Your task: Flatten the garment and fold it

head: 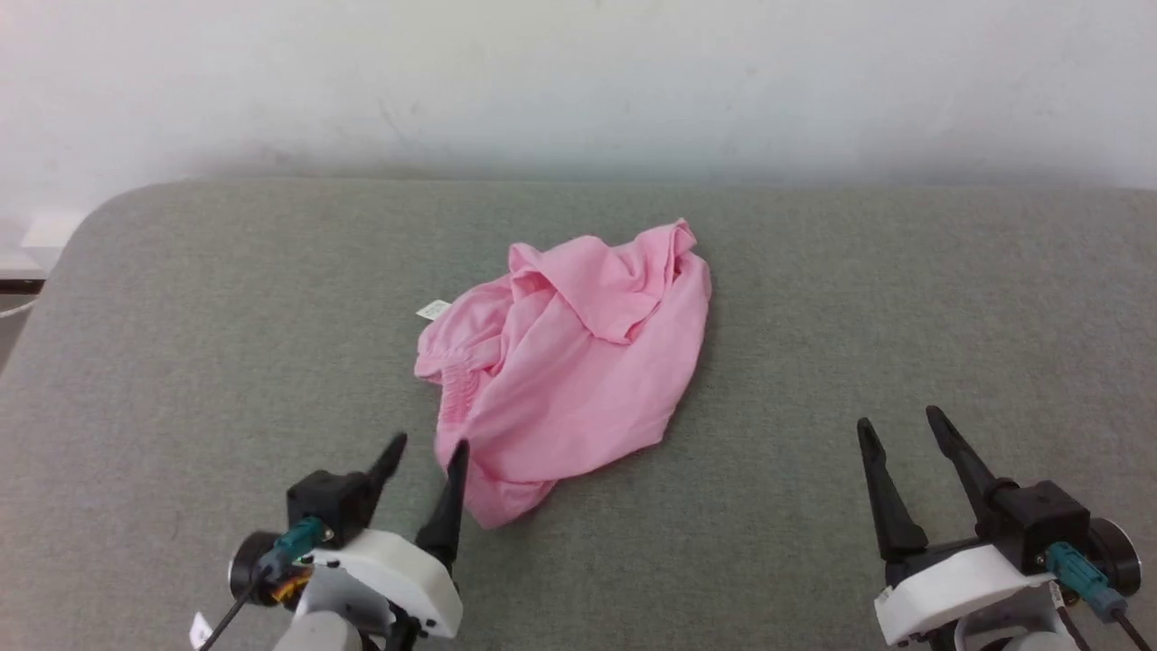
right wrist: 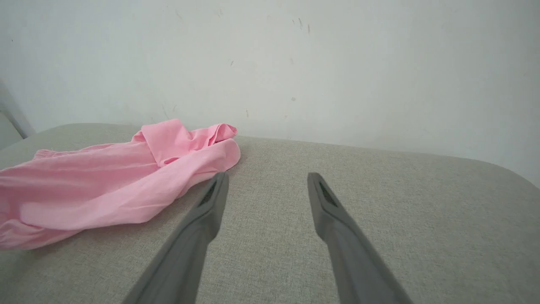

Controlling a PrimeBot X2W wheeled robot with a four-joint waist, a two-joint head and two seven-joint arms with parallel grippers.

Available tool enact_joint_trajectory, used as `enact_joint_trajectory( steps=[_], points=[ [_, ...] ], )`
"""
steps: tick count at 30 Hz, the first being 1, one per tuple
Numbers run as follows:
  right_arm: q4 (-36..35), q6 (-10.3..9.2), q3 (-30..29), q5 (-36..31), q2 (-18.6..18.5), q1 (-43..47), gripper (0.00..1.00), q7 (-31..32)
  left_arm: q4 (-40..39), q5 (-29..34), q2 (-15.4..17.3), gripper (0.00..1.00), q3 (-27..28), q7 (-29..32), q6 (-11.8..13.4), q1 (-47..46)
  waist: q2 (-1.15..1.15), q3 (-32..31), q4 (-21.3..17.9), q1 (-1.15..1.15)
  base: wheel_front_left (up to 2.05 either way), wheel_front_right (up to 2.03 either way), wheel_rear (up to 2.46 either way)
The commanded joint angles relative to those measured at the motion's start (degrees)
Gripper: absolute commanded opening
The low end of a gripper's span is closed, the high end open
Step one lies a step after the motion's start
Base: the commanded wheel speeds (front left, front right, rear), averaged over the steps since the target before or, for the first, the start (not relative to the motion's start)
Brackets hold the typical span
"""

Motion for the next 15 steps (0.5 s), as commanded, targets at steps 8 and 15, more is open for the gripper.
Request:
enact_joint_trajectory(
  steps=[8,15],
  points=[
    [-1.8,-0.05,3.7,2.0,-4.9,-2.4,1.00,7.5,-15.3,11.2,-2.0,1.00,6.1,-8.0,3.0,1.6,0.00,-0.2,6.1,0.00,0.00,0.00,0.00],
    [2.9,-0.05,7.3,13.0,-7.2,-13.2,1.00,24.3,-23.5,22.9,-4.8,1.00,5.4,-8.0,3.5,6.1,0.00,2.9,10.8,0.00,0.00,0.00,0.00]
  ],
)
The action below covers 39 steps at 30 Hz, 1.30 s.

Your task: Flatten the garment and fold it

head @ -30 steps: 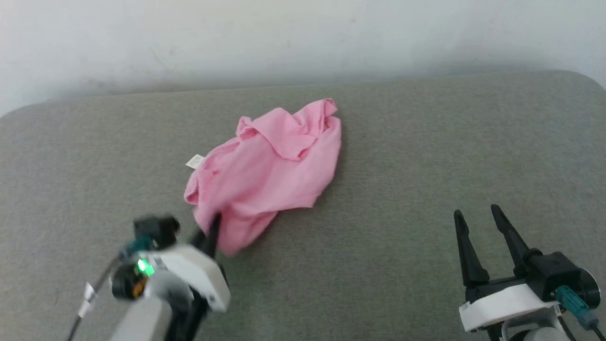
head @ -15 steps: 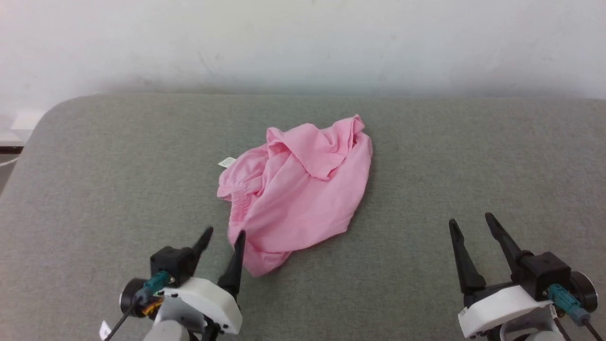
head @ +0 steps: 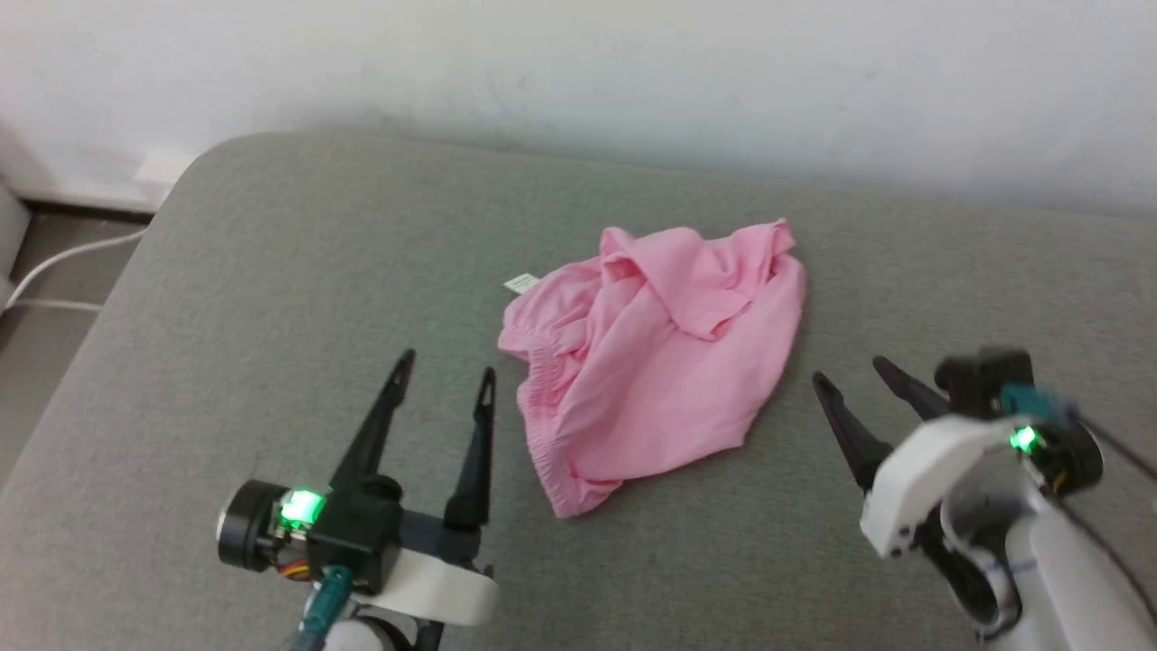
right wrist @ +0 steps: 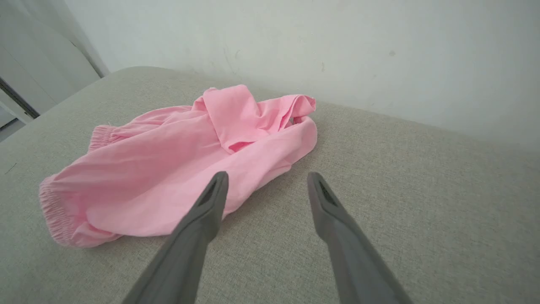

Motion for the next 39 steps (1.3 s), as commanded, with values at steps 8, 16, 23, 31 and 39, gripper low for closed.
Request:
enact_joint_trajectory(
  steps=[8,16,23,31,39],
  points=[
    [13.8,-0.05,1.6,3.5,-2.9,-15.0,1.00,18.2,1.4,2.7,-3.5,1.00,-1.4,-0.3,-0.2,1.7,0.00,5.2,7.9,0.00,0.00,0.00,0.00],
    [25.6,-0.05,2.7,-1.5,-3.8,-23.2,1.00,24.9,3.3,3.0,-5.0,1.00,-1.5,-0.3,-1.3,1.0,0.00,7.1,11.1,0.00,0.00,0.00,0.00],
    [30.8,-0.05,4.2,-3.4,-4.9,-25.0,0.00,22.5,4.7,2.7,-5.7,1.00,-0.7,-0.3,-2.0,0.8,0.00,6.4,10.7,0.00,0.00,0.00,0.00],
    [21.5,-0.05,6.2,-8.4,-10.9,-20.3,0.00,19.3,5.7,2.7,-5.6,1.00,0.9,-0.3,-3.2,2.5,0.00,2.1,4.8,0.00,0.00,0.00,0.00],
    [-1.1,-0.05,0.3,-11.8,-17.2,-7.4,0.00,34.8,6.6,2.7,-6.0,1.00,1.3,-0.3,-4.3,3.0,0.00,1.2,-0.5,0.00,0.00,0.00,0.00]
  ],
)
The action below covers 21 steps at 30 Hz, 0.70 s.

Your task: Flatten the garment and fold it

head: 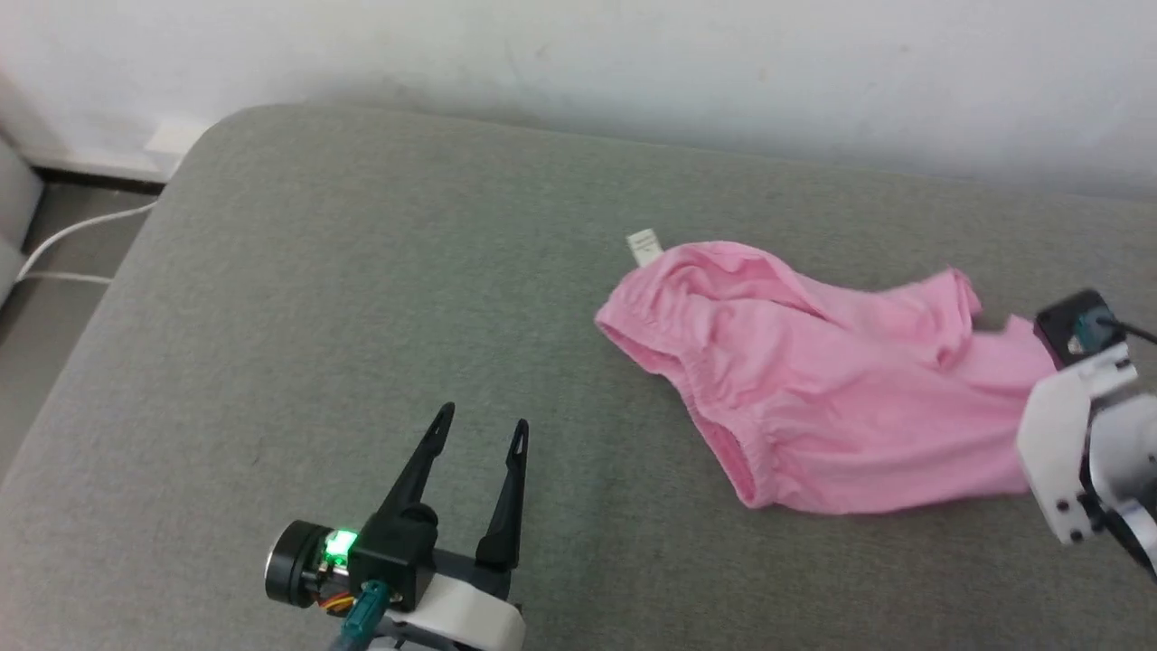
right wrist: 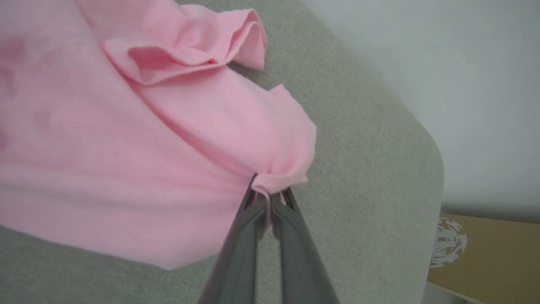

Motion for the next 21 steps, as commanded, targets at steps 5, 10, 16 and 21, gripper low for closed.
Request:
enact_joint_trajectory(
  steps=[5,10,16,21],
  points=[
    [-9.3,-0.11,-5.1,0.3,1.8,10.4,0.00,9.7,0.5,-0.4,-0.7,1.00,0.1,-0.3,-0.5,-0.8,0.00,-1.2,-4.0,0.00,0.00,0.00,0.00],
    [-9.9,-0.11,-6.0,-1.2,4.0,15.3,1.00,9.8,1.0,-0.6,-1.1,1.00,-0.1,-0.3,-1.0,-1.1,0.00,-1.3,-5.1,0.00,0.00,0.00,0.00],
    [-10.1,-0.11,-8.5,-0.9,8.3,13.6,1.00,-2.2,1.0,-1.2,-1.3,1.00,-0.2,-0.3,-2.3,-1.0,0.00,-2.5,-7.2,0.00,0.00,0.00,0.00],
    [-13.6,-0.11,-12.7,-0.2,11.8,14.0,1.00,-13.7,0.6,-2.5,-1.4,1.00,-1.3,-0.3,-4.1,-0.7,0.00,-3.7,-9.4,0.00,0.00,0.00,0.00]
  ],
)
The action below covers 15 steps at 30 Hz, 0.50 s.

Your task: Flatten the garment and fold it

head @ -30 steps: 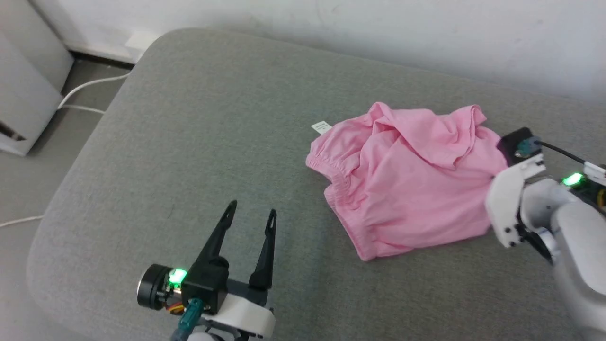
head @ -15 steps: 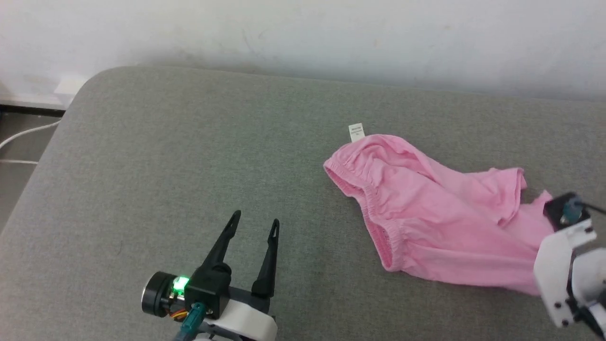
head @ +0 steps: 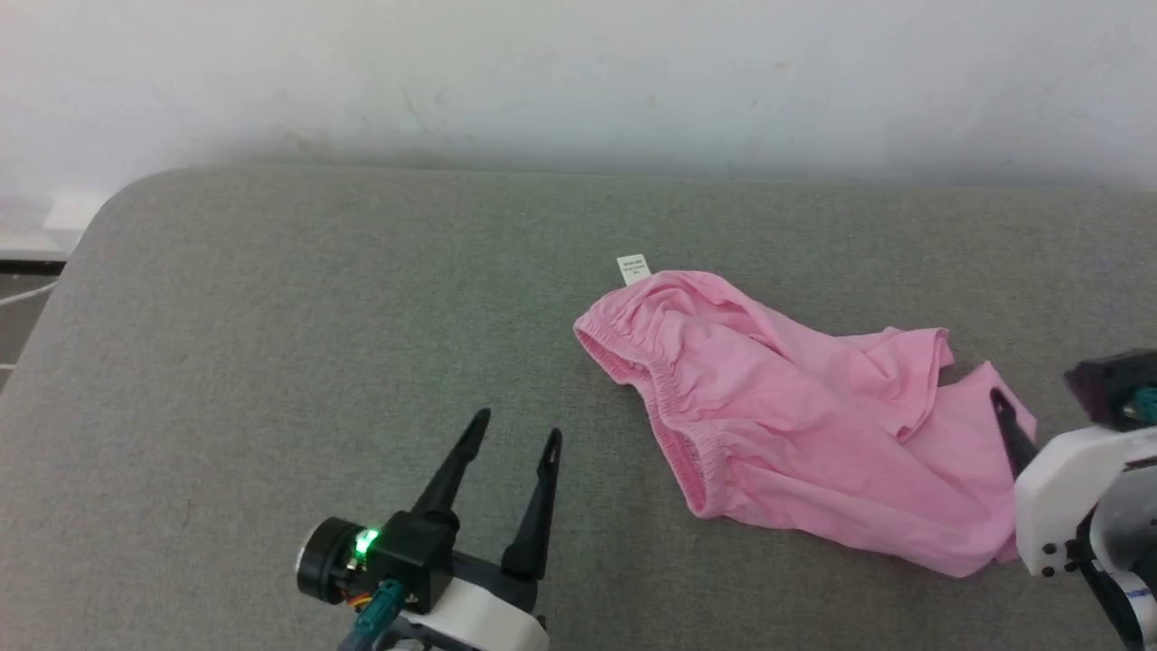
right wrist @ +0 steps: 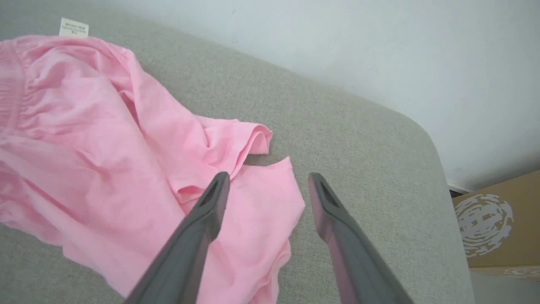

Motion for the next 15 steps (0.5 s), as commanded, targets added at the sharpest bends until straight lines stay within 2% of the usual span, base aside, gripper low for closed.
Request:
enact_joint_trajectory(
  steps=[1,5,8,11,15],
  points=[
    [-1.9,-0.12,-1.7,-0.3,1.3,0.7,1.00,-4.9,0.2,-1.3,-0.3,1.00,-0.9,-0.3,-1.0,-0.3,0.00,-1.1,-1.9,0.00,0.00,0.00,0.00],
    [-4.3,-0.12,-5.5,-1.0,5.6,3.0,1.00,-15.9,5.9,-2.9,-0.3,1.00,-5.0,-0.2,-3.0,-0.5,0.00,-1.3,-4.2,0.00,0.00,0.00,0.00],
    [-4.2,-0.12,-8.3,-2.1,9.0,5.1,1.00,-22.2,10.2,-4.2,-0.4,1.00,-8.9,2.2,-3.8,-2.1,0.00,-1.2,-5.9,0.00,0.00,0.00,0.00],
    [-2.9,-0.12,-10.3,-2.6,11.2,6.4,1.00,-25.6,13.0,-6.5,-0.4,1.00,-11.9,5.3,-4.2,-4.2,0.00,-0.9,-7.4,0.00,0.00,0.00,0.00],
    [-1.2,-0.12,-9.7,-3.2,12.4,6.8,1.00,-27.4,16.4,-7.7,-0.4,1.00,-13.8,8.9,-4.3,-7.5,0.00,0.1,-9.3,0.00,0.00,0.00,0.00]
  ],
)
